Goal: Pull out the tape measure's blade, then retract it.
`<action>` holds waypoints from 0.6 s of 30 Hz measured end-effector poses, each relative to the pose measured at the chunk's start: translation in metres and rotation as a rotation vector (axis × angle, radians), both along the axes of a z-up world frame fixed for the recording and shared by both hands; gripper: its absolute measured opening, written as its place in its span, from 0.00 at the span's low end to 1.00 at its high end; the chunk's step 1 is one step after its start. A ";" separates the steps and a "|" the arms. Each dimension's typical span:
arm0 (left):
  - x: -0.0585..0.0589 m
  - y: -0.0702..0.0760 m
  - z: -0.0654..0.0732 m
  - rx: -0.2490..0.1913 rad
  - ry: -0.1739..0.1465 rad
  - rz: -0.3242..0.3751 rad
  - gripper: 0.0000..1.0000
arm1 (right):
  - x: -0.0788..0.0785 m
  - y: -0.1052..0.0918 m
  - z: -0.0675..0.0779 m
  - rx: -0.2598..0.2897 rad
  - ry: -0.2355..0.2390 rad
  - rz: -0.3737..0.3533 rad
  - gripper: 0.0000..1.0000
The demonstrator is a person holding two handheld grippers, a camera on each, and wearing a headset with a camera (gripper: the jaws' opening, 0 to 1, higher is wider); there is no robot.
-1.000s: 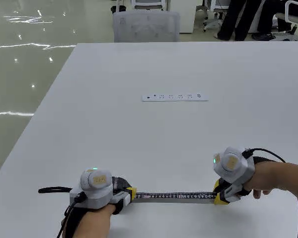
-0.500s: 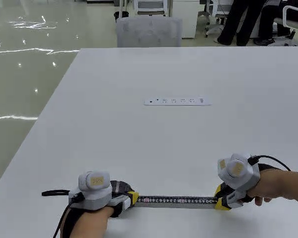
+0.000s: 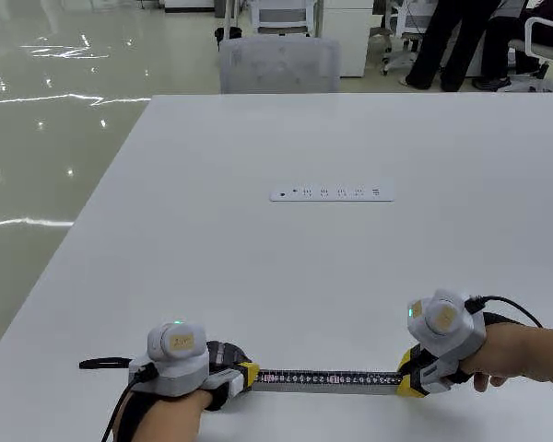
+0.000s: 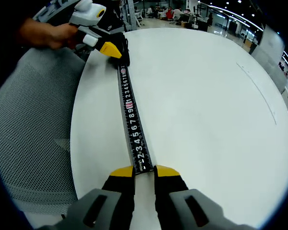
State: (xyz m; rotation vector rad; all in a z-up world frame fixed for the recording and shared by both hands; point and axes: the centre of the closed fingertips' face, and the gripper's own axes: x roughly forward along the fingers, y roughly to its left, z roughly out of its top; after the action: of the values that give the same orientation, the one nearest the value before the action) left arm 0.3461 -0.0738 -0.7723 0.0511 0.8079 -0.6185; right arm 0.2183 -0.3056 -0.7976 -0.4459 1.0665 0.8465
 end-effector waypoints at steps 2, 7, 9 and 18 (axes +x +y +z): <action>0.000 0.000 0.000 0.000 0.000 0.002 0.62 | 0.001 0.000 0.000 0.001 0.000 0.001 0.13; 0.001 0.000 0.000 0.001 0.000 0.001 0.62 | 0.001 0.002 0.001 -0.001 0.001 -0.001 0.13; 0.001 0.000 0.000 0.000 0.001 0.002 0.62 | 0.002 0.002 0.001 -0.001 0.000 -0.002 0.13; 0.000 0.000 0.000 -0.002 0.002 0.003 0.62 | 0.004 0.006 0.000 -0.003 -0.007 -0.005 0.13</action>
State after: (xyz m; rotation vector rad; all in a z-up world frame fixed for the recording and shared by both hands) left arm 0.3463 -0.0738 -0.7720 0.0473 0.8090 -0.6164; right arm 0.2222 -0.2996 -0.7975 -0.4484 1.0622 0.8378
